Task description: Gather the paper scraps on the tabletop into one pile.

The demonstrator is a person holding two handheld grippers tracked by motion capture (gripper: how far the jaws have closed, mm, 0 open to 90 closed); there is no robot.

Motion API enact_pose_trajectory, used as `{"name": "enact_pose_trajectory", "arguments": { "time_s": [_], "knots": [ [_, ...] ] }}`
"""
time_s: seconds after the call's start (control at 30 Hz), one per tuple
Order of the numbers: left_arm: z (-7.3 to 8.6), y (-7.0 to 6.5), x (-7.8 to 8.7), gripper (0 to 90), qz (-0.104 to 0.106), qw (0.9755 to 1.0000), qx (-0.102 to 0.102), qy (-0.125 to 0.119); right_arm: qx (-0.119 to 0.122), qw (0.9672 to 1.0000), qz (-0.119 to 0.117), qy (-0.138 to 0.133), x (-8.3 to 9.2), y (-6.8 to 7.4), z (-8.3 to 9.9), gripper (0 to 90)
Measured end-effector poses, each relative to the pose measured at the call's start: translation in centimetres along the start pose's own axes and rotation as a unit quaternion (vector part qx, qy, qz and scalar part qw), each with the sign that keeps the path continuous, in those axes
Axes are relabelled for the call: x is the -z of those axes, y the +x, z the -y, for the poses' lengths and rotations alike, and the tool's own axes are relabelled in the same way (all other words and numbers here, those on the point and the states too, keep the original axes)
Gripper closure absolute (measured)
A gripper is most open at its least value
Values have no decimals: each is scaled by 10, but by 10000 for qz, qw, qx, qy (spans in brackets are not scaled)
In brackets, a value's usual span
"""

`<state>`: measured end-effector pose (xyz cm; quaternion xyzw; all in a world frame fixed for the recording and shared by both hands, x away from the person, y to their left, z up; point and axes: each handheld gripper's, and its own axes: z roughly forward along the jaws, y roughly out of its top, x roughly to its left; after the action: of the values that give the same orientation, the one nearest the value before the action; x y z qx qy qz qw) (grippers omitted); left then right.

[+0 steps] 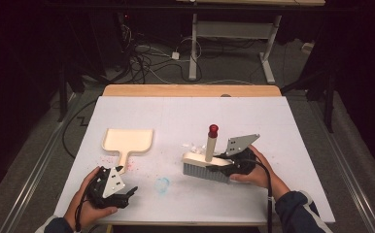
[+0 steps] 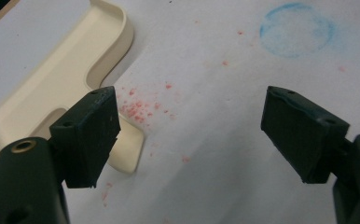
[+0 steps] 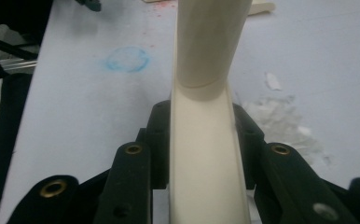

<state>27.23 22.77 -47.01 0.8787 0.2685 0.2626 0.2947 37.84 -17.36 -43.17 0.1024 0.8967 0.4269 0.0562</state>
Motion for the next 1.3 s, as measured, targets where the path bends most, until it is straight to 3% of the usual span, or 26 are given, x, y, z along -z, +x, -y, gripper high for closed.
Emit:
{"name": "enact_pose_trajectory", "arguments": {
  "time_s": [0.2,0.33,0.43,0.57,0.67,0.83,0.97,1.17,1.2,1.23,1.3],
  "knots": [
    [-1,-1,-1,186,36,10000,2,-9,-111,9996,242,-64,-1,-14,-5,678],
    [0,0,0,186,32,10000,14,-18,-115,9991,387,-140,4,-12,-10,678],
    [0,0,1,186,19,10000,32,-28,-227,9979,498,-346,12,-11,-15,677],
    [0,1,4,186,-12,10000,57,-71,-516,9935,898,-481,23,-8,-21,677],
    [1,3,4,186,-27,9999,117,-82,-750,9886,1075,-748,33,-7,-23,677],
    [1,2,6,186,-51,9999,87,-82,-990,9769,1693,-849,42,-3,-18,677],
    [1,2,5,186,-58,9999,84,-76,-1133,9654,2165,-909,49,-1,-14,676],
    [1,2,4,186,-23,10000,42,-44,-1686,9416,2827,-705,44,-8,-1,677],
    [1,2,3,186,-15,10000,43,-46,-1750,9390,2889,-656,41,-9,2,677],
    [1,2,3,186,-13,10000,33,-46,-1759,9368,2968,-578,39,-10,4,677],
    [1,0,3,186,-4,10000,4,-41,-1743,9287,3251,-389,32,-9,9,677]
  ]
}}
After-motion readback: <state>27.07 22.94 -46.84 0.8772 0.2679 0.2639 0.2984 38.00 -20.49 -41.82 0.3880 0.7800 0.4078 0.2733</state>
